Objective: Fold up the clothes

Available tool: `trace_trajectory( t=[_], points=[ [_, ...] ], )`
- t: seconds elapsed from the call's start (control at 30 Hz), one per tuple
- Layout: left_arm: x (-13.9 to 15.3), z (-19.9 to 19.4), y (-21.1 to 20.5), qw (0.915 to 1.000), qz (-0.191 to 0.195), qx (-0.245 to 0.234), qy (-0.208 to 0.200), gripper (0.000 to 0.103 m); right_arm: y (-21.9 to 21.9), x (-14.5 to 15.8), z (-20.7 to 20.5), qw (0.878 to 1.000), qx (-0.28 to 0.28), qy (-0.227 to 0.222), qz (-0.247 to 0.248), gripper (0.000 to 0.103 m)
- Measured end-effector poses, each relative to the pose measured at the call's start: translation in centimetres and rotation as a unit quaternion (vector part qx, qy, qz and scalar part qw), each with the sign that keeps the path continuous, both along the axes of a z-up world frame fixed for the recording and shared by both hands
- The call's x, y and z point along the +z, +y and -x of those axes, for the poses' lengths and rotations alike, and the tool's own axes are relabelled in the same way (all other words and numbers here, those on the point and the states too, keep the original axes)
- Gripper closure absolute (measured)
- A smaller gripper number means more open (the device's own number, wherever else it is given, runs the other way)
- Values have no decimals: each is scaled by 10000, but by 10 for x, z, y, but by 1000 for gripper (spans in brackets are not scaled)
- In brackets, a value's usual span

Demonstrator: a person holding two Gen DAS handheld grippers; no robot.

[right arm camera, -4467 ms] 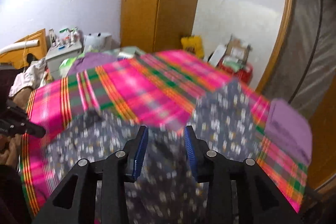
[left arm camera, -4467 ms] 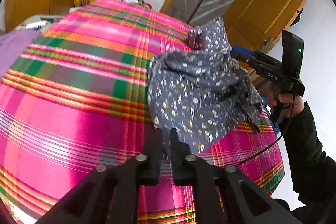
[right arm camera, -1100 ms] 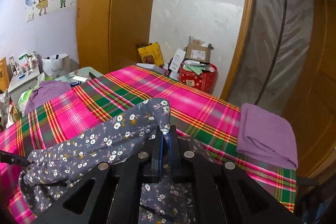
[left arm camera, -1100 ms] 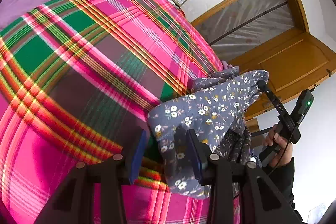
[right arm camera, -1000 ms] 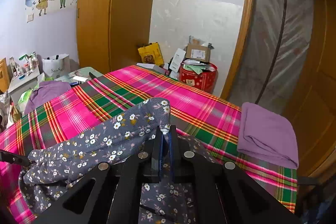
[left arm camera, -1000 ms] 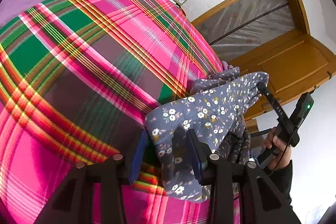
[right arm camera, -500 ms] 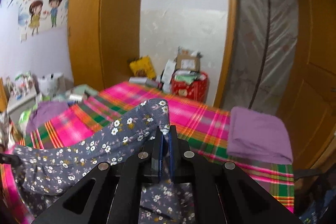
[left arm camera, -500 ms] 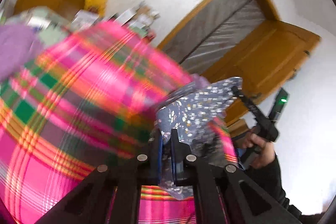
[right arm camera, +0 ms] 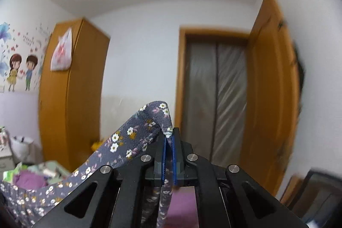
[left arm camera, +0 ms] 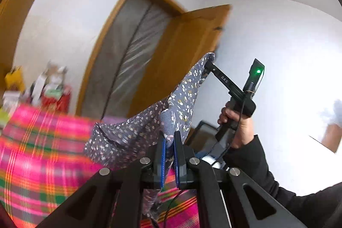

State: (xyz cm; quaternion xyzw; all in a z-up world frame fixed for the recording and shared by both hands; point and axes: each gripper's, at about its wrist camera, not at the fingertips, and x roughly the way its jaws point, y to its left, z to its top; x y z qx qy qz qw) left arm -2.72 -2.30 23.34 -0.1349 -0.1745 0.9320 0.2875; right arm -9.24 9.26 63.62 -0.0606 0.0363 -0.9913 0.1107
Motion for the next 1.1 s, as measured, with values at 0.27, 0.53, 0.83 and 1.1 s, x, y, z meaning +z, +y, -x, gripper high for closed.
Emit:
trace_trajectory(
  t=[0.27, 0.53, 0.83, 1.1],
  points=[
    [2, -20, 4, 9991, 245, 216, 275, 97, -8, 16, -23, 9991, 89, 410, 5, 99],
    [-54, -18, -49, 9911, 227, 1125, -671, 97, -83, -80, 64, 9907, 838, -1037, -258, 98],
    [-69, -59, -121, 9748, -32, 2111, -717, 97, -209, -90, 80, 9774, 1785, -888, -704, 98],
    [-87, -82, -185, 9512, -303, 2934, -906, 97, -301, -104, 88, 9608, 2413, -926, -1007, 98]
  ],
)
